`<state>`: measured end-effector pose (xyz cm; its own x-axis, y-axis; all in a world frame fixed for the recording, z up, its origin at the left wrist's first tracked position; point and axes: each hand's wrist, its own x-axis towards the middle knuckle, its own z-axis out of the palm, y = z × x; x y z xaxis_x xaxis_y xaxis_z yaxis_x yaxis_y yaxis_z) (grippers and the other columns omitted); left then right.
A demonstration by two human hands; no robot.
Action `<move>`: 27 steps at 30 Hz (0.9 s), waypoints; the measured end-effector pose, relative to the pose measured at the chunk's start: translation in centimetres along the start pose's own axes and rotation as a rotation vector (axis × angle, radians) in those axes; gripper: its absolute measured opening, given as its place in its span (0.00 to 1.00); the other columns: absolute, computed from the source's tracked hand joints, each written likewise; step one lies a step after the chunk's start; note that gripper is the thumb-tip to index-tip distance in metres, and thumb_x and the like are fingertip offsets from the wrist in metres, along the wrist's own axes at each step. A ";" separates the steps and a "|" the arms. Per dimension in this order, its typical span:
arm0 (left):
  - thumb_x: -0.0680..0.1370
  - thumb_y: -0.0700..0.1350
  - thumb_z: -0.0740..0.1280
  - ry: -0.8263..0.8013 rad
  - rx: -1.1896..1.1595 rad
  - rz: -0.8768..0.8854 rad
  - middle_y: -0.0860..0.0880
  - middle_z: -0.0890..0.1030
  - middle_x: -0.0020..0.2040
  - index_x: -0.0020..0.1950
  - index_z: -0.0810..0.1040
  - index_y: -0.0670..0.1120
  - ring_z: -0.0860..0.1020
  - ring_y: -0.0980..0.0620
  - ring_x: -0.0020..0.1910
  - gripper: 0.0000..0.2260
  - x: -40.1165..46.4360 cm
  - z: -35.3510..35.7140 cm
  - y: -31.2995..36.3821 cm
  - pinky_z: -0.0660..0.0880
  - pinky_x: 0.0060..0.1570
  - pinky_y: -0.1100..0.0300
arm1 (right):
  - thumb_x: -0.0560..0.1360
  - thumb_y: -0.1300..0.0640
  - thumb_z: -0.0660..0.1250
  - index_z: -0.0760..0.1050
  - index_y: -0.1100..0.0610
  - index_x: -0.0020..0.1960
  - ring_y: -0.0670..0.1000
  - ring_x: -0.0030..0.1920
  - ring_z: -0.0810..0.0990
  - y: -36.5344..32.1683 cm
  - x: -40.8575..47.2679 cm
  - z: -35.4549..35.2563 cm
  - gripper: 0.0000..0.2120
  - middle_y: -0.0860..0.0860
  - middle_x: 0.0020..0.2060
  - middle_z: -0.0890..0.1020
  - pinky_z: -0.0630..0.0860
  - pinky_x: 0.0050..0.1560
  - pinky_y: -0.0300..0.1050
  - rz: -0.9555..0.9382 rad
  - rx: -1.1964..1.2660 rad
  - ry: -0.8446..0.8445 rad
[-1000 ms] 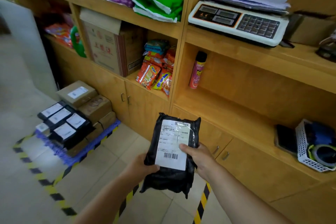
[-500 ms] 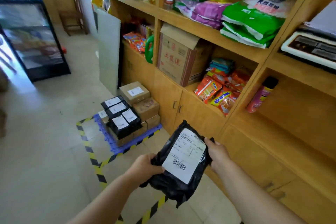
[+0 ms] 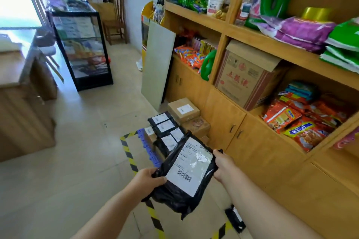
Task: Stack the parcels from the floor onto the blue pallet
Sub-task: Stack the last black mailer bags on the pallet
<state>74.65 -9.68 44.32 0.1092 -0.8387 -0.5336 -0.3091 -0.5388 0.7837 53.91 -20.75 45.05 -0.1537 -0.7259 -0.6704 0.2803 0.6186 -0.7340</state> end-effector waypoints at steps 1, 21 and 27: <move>0.76 0.46 0.69 0.012 -0.023 0.003 0.49 0.83 0.42 0.49 0.79 0.47 0.82 0.53 0.38 0.05 0.4 -1.2 0.0 0.76 0.35 0.64 | 0.81 0.53 0.60 0.67 0.59 0.69 0.59 0.42 0.81 0.1 0.4 1.3 0.19 0.62 0.55 0.80 0.80 0.38 0.56 0.022 -0.005 -0.001; 0.80 0.45 0.63 0.245 -0.287 -0.139 0.45 0.82 0.46 0.56 0.76 0.44 0.82 0.45 0.44 0.08 21.6 -21.4 5.8 0.81 0.43 0.50 | 0.71 0.60 0.73 0.73 0.59 0.59 0.54 0.47 0.84 -2.6 14.7 29.6 0.18 0.55 0.50 0.84 0.79 0.39 0.44 0.068 -0.527 -0.480; 0.80 0.43 0.62 0.267 -0.390 -0.200 0.42 0.82 0.46 0.56 0.76 0.43 0.82 0.42 0.42 0.07 27.5 -27.7 6.9 0.81 0.36 0.51 | 0.71 0.62 0.72 0.73 0.59 0.59 0.53 0.45 0.83 -4.5 18.2 38.1 0.18 0.56 0.50 0.83 0.78 0.36 0.41 0.041 -0.519 -0.449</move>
<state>101.69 -38.63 43.83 0.3836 -0.6796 -0.6254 0.1122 -0.6378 0.7619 85.96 -48.22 40.30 0.2865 -0.6835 -0.6714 -0.2300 0.6312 -0.7408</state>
